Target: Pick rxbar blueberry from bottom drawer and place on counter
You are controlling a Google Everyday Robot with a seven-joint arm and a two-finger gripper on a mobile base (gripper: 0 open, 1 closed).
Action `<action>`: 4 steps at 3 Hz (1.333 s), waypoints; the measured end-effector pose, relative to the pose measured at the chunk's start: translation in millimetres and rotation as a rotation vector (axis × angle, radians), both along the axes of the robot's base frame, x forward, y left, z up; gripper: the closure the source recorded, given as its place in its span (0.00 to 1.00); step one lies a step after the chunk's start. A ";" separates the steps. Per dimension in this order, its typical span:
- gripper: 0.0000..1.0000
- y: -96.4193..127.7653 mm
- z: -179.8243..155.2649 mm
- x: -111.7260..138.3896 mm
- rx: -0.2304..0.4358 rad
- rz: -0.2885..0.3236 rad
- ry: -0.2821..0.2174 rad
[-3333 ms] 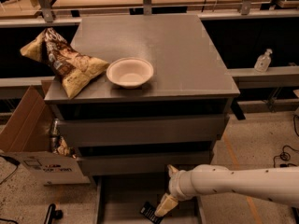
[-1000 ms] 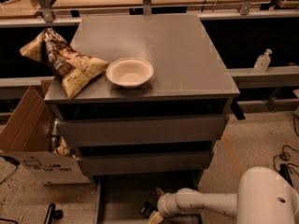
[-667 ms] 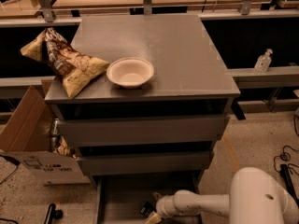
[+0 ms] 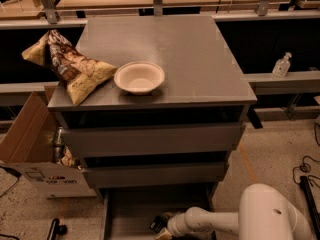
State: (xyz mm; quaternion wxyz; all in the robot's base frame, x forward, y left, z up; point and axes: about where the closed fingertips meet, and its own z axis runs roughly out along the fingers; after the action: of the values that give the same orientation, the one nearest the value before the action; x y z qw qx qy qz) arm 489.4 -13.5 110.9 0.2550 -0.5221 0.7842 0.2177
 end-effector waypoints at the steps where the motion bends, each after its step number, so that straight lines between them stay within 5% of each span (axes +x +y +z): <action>1: 0.40 -2.3 -8.6 -1.2 -0.004 -0.005 0.005; 4: 1.00 -2.3 -5.9 -1.2 -0.004 -0.005 0.005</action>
Offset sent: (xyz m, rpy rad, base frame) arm 0.0011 -0.0104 -0.0142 0.0068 -0.0044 -0.0181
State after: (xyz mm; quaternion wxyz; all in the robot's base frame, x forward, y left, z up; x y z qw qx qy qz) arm 488.2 -15.8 105.0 0.2529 -0.5199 0.7866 0.2168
